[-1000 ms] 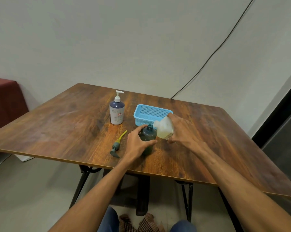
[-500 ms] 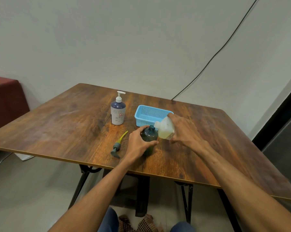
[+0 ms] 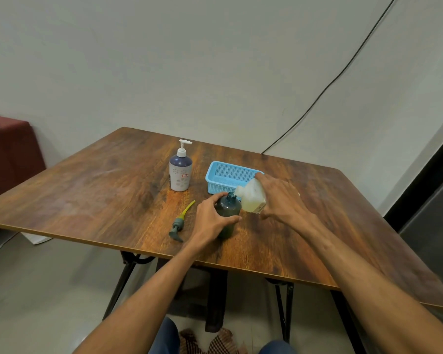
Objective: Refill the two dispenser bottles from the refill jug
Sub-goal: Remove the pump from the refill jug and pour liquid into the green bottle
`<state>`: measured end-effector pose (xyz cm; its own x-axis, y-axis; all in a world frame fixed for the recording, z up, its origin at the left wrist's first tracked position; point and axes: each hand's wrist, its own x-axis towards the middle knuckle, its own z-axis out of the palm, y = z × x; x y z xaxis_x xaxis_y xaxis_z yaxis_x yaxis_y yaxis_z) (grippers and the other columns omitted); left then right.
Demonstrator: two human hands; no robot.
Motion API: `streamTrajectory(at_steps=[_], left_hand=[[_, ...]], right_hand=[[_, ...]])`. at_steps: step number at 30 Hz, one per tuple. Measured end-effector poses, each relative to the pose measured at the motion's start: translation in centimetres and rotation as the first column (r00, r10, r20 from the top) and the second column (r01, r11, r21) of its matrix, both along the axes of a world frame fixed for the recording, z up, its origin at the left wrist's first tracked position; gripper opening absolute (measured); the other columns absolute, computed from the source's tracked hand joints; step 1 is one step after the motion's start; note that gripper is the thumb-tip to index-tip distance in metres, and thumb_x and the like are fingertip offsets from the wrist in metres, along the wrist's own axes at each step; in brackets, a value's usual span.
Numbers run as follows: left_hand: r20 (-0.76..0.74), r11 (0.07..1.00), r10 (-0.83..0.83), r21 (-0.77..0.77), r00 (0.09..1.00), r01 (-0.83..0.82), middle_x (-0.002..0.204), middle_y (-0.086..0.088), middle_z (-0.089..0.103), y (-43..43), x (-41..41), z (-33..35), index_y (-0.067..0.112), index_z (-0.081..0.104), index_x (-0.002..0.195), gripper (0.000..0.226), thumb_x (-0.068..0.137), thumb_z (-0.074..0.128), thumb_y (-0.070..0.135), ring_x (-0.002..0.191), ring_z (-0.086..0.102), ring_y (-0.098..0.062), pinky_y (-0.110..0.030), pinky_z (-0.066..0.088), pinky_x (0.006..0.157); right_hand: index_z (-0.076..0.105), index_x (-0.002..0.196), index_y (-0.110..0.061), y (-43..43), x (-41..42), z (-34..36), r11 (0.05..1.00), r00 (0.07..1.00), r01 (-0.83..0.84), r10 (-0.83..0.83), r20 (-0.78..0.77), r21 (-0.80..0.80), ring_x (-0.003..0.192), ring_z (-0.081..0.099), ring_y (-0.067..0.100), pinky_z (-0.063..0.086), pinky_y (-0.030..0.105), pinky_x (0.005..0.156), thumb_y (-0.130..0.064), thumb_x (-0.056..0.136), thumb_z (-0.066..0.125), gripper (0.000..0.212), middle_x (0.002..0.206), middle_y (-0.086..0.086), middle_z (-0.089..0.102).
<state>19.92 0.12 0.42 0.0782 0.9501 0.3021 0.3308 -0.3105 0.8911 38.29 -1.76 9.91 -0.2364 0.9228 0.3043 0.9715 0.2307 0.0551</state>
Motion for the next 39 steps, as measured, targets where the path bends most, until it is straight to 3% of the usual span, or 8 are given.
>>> streamTrajectory(at_steps=[15,21,32,39], left_hand=[[-0.007,1.000,-0.003,-0.013,1.000,0.003,0.134,0.002,0.062,0.03,0.01,0.04,0.019,0.055,0.137,0.084,0.062,0.092,0.033,0.115,0.051,-0.003,-0.020,0.041,0.100],[-0.008,1.000,0.009,-0.022,1.000,-0.010,0.132,0.004,0.062,0.18,0.04,-0.22,0.024,0.056,0.135,0.087,0.058,0.093,0.040,0.122,0.054,-0.013,-0.040,0.046,0.108],[-0.012,1.000,0.010,-0.021,1.000,-0.010,0.129,0.006,0.064,0.34,0.01,-0.37,0.026,0.057,0.134,0.089,0.054,0.092,0.047,0.120,0.055,-0.012,-0.041,0.048,0.106],[-0.005,1.000,0.003,-0.006,1.000,-0.003,0.130,0.003,0.064,0.41,0.00,-0.34,0.021,0.057,0.135,0.088,0.057,0.093,0.039,0.118,0.057,-0.009,-0.036,0.049,0.106]], right_hand=[[0.039,0.139,-0.020,-0.20,-0.07,0.06,1.000,1.000,0.011,-0.011,-0.006,-0.012,0.114,0.059,0.025,0.052,0.047,0.096,-0.029,0.065,0.089,0.089,0.139,0.005,0.057],[0.039,0.136,-0.020,-0.29,-0.09,0.19,1.000,1.000,0.009,-0.009,0.016,-0.004,0.111,0.060,0.026,0.052,0.049,0.093,-0.029,0.063,0.089,0.089,0.137,0.005,0.058],[0.038,0.138,-0.017,-0.25,-0.18,0.41,1.000,0.999,0.016,-0.016,0.034,-0.019,0.111,0.060,0.028,0.052,0.050,0.092,-0.028,0.060,0.090,0.094,0.136,0.006,0.058],[0.040,0.135,-0.018,-0.34,-0.25,0.56,1.000,0.999,0.013,-0.012,0.039,-0.022,0.110,0.060,0.028,0.050,0.051,0.093,-0.026,0.060,0.091,0.091,0.134,0.006,0.059]])
